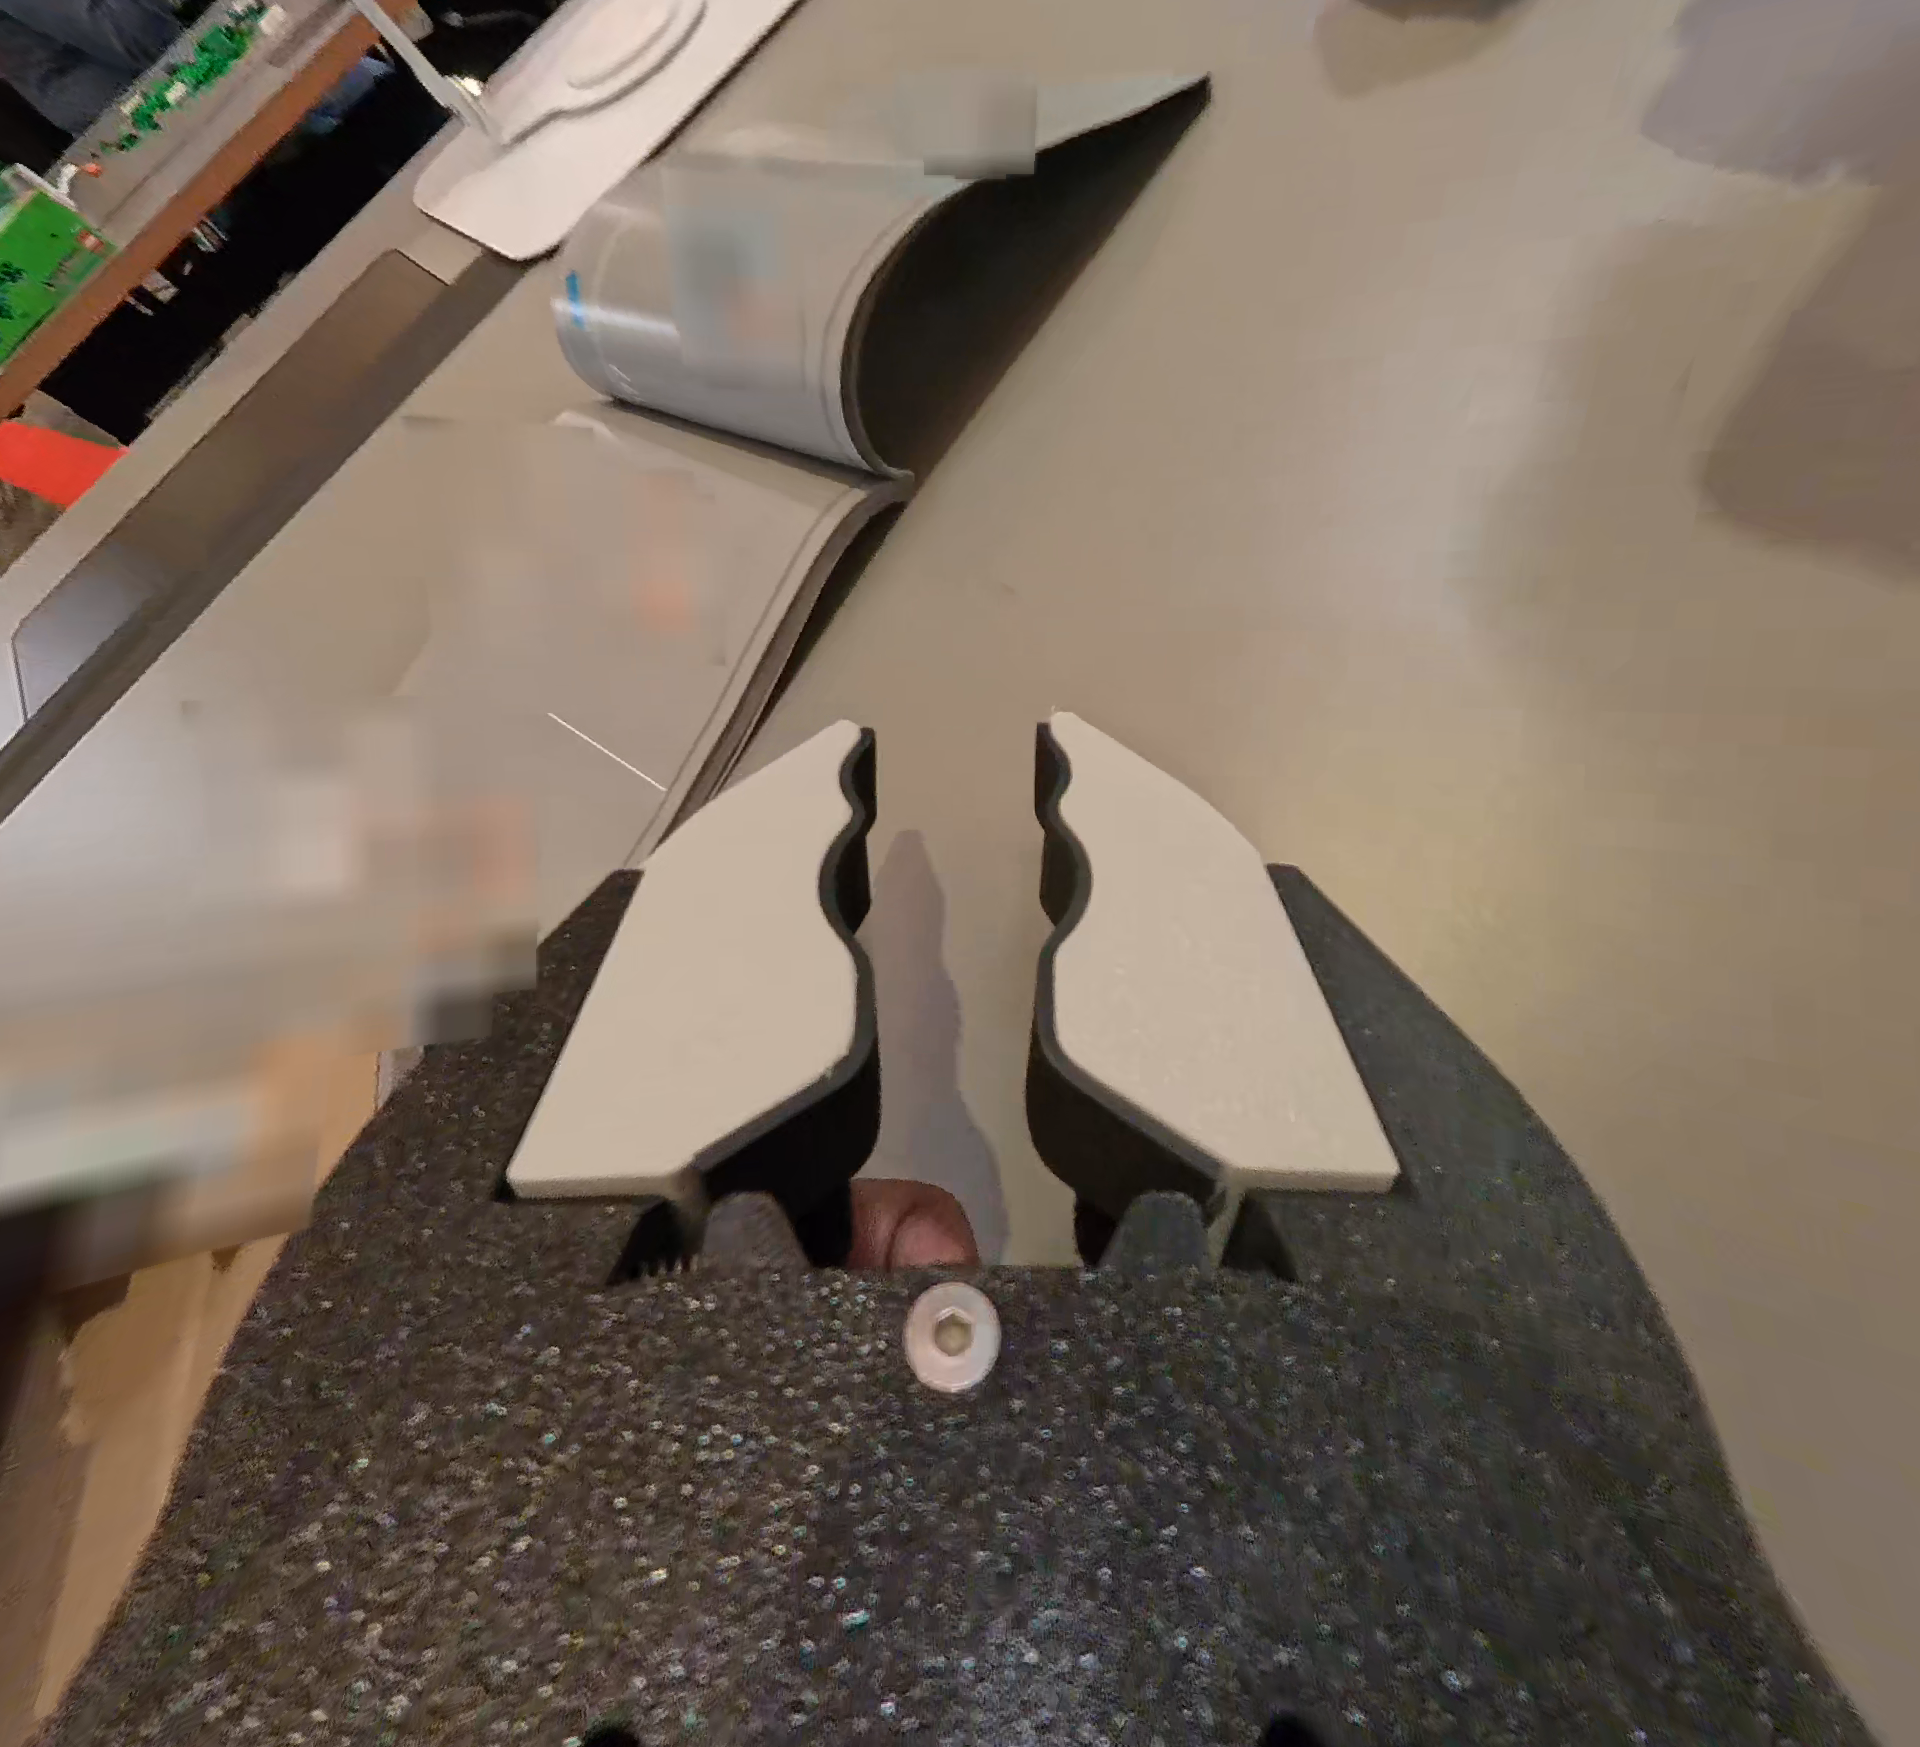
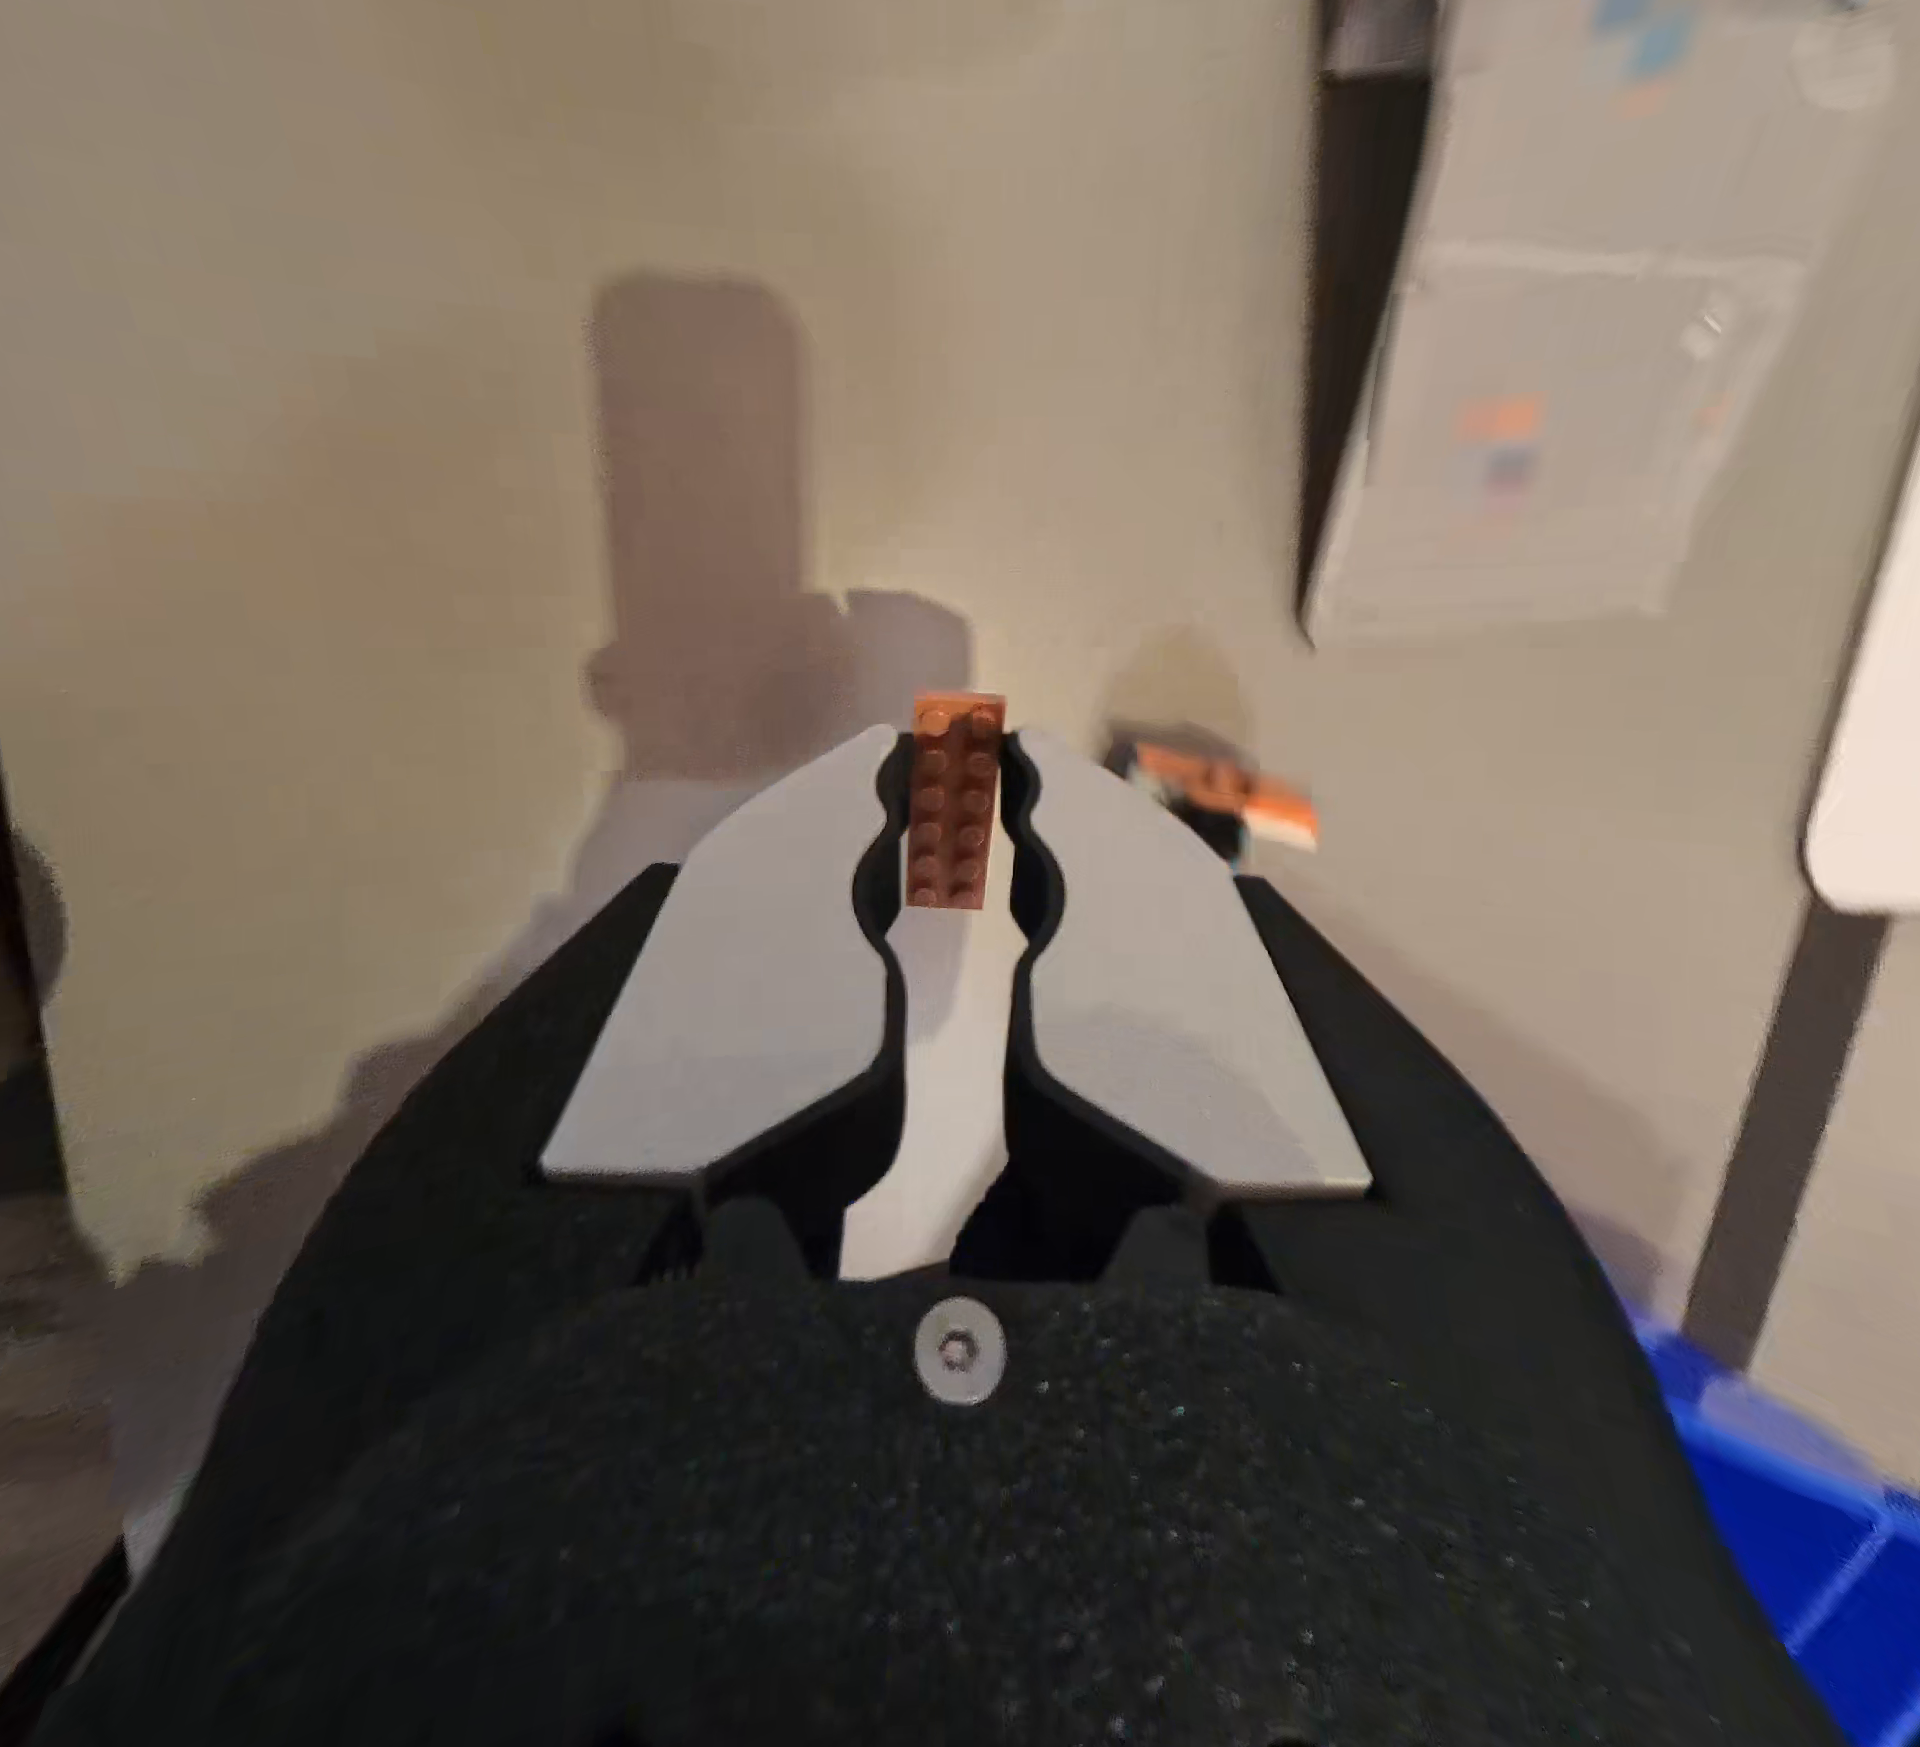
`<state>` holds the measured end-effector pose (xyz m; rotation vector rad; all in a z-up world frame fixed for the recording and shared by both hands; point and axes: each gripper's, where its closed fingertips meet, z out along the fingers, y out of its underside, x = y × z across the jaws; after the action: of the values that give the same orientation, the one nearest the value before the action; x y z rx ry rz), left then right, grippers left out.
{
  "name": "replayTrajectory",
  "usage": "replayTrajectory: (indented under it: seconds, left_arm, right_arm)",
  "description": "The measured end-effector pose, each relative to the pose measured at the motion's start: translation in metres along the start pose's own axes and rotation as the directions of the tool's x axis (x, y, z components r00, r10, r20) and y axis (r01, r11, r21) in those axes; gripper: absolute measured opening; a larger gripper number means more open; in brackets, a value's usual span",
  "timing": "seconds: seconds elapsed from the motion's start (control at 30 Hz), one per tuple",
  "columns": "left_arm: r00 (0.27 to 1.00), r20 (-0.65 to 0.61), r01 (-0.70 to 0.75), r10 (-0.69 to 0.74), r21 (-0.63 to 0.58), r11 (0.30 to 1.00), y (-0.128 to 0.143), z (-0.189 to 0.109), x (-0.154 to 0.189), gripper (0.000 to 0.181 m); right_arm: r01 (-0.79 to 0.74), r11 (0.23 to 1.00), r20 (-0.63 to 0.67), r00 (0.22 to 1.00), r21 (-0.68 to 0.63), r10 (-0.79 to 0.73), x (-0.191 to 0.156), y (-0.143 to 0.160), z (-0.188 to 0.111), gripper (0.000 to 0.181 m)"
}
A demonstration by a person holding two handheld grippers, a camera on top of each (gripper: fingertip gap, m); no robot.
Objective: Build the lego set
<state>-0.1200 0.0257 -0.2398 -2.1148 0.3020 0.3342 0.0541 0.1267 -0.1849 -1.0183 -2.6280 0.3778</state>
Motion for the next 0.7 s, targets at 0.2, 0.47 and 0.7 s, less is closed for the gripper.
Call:
replayTrajectory:
  seconds: [0.2, 0.47, 0.7]
  left_arm:
    - [0.999, -0.003, 0.035, -0.036, -0.024, 0.999, 0.005, -0.001, -0.002, 0.029]
    - [0.999, -0.007, 0.053, -0.053, -0.054, 0.997, 0.012, -0.004, -0.004, 0.028]
    - [0.999, -0.009, 0.047, -0.047, -0.053, 0.997, 0.011, -0.005, -0.003, 0.027]
  right_arm:
    - [0.031, 0.999, 0.077, 0.997, 0.028, -0.033, -0.022, -0.056, 0.062, 0.016]
    - [-0.028, 0.999, 0.111, 0.994, 0.021, 0.025, -0.032, -0.063, 0.103, 0.016]
    - [-0.151, 0.958, -0.010, 0.987, 0.244, 0.159, -0.007, -0.057, 0.053, 0.034]
